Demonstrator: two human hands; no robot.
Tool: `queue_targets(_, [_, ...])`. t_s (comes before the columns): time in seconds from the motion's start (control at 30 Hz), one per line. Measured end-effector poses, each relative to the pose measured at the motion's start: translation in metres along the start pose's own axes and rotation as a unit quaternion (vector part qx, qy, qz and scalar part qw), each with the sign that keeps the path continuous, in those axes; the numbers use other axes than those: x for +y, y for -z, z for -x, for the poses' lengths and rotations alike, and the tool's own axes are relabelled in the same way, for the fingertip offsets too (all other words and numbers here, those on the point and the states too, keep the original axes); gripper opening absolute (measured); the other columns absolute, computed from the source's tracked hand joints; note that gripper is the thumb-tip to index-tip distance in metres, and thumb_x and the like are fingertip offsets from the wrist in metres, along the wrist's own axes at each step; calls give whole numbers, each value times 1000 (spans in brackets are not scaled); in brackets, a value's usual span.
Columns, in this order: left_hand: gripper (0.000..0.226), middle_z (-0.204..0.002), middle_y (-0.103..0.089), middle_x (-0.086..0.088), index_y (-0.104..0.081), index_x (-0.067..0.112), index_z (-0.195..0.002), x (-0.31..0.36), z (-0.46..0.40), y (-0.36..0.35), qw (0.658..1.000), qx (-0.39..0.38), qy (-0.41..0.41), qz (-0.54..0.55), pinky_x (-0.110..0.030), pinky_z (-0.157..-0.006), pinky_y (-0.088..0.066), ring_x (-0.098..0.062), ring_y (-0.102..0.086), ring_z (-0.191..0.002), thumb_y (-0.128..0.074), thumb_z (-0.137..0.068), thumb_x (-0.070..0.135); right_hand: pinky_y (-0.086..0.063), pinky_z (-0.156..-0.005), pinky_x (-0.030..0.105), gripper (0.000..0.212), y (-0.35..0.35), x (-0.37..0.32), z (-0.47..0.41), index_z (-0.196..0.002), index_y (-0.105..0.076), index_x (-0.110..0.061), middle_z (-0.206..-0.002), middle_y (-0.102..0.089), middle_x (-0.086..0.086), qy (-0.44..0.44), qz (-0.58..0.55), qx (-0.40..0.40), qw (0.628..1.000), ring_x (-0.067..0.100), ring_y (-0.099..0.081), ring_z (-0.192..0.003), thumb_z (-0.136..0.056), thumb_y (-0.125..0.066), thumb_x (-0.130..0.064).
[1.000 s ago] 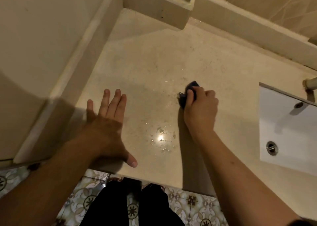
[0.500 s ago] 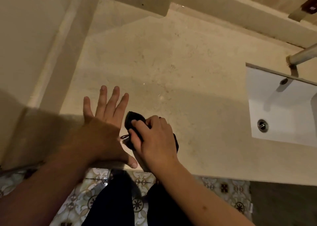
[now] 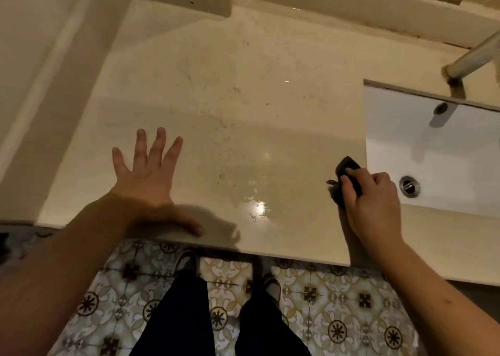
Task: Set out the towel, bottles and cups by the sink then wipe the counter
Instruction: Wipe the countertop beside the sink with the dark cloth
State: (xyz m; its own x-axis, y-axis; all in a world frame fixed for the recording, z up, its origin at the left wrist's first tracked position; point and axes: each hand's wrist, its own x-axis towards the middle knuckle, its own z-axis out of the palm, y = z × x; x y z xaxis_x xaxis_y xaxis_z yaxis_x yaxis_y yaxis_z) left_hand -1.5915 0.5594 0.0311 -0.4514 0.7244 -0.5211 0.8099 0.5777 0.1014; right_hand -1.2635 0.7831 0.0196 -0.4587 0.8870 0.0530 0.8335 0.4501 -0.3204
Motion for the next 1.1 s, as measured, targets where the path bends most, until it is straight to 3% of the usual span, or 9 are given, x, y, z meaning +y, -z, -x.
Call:
queue_targets(0.17, [175, -156, 42, 4, 36, 37, -145, 10, 20, 7, 1000, 4, 10, 29, -67, -112, 17, -22, 47, -138, -54, -11, 103, -49, -82, 42, 29, 38, 34, -23, -122, -57, -15, -119, -49, 17, -93, -70, 61, 991, 32, -58, -92, -103, -48, -34])
queue_targets(0.27, [173, -156, 42, 7, 38, 37, -143, 20, 31, 5, 998, 14, 23, 50, -65, -112, 19, -21, 46, -138, -55, -13, 102, -39, -81, 13, 28, 47, -14, -22, -124, -55, -19, -117, -46, 7, -51, -165, 100, 980, -3, -47, -84, -103, -47, -36])
queue_targets(0.37, [176, -154, 45, 7, 42, 35, -141, 29, 36, -6, 997, -4, 33, 75, -64, -112, 21, -20, 49, -136, -55, -10, 103, -31, -79, -1, 24, 35, -89, -3, -123, -58, -20, -109, -45, 1, 40, -249, 63, 966, -17, -43, -91, -102, -51, -31])
queue_targets(0.5, [180, -156, 43, 4, 37, 28, -145, 29, 31, -22, 996, 22, 41, 72, -67, -112, 16, -21, 49, -136, -48, -7, 106, -31, -73, 3, 26, -13, -175, 33, -121, -62, -23, -102, -40, -5, 133, -266, -45, 954, 5, -44, -82, -100, -54, -35])
queue_targets(0.57, [180, -158, 40, 3, 36, 28, -146, 26, 27, -27, 996, 40, 42, 71, -66, -111, 16, -21, 47, -138, -42, -5, 108, -39, -66, 21, 26, -38, -195, 46, -118, -65, -20, -99, -42, -1, 192, -202, -94, 956, 17, -47, -84, -99, -55, -34])
queue_targets(0.73, [180, -151, 50, 3, 47, 28, -138, 26, 18, -33, 996, 37, 66, 50, -66, -110, 17, -24, 51, -134, -29, 5, 107, -35, -55, 31, 20, -59, -184, 49, -105, -65, -14, -90, -47, 7, 268, -111, -80, 954, 22, -43, -76, -97, -55, -30])
queue_targets(0.87, [179, -144, 57, 4, 47, 28, -139, 23, 19, -33, 996, 27, 52, 65, -65, -108, 21, -24, 53, -132, -29, 3, 108, -43, -54, 34, 18, -51, -145, 44, -106, -59, -22, -92, -45, 1, 208, -104, -47, 972, 21, -45, -72, -96, -51, -34])
queue_targets(1.03, [177, -148, 54, 1, 45, 27, -140, 24, 22, -30, 996, 33, 37, 70, -66, -107, 23, -25, 53, -133, -27, -1, 110, -28, -59, 13, 20, -33, -75, 35, -110, -62, -26, -97, -35, -9, 111, -53, 1, 992, 11, -40, -73, -95, -55, -36])
queue_targets(1.1, [177, -146, 56, 1, 46, 27, -139, 24, 22, -28, 996, 27, 38, 75, -66, -106, 24, -25, 54, -131, -31, -1, 108, -28, -56, 17, 18, -18, -40, 31, -109, -61, -24, -96, -37, -6, 50, -23, 16, 998, 19, -46, -70, -95, -55, -34])
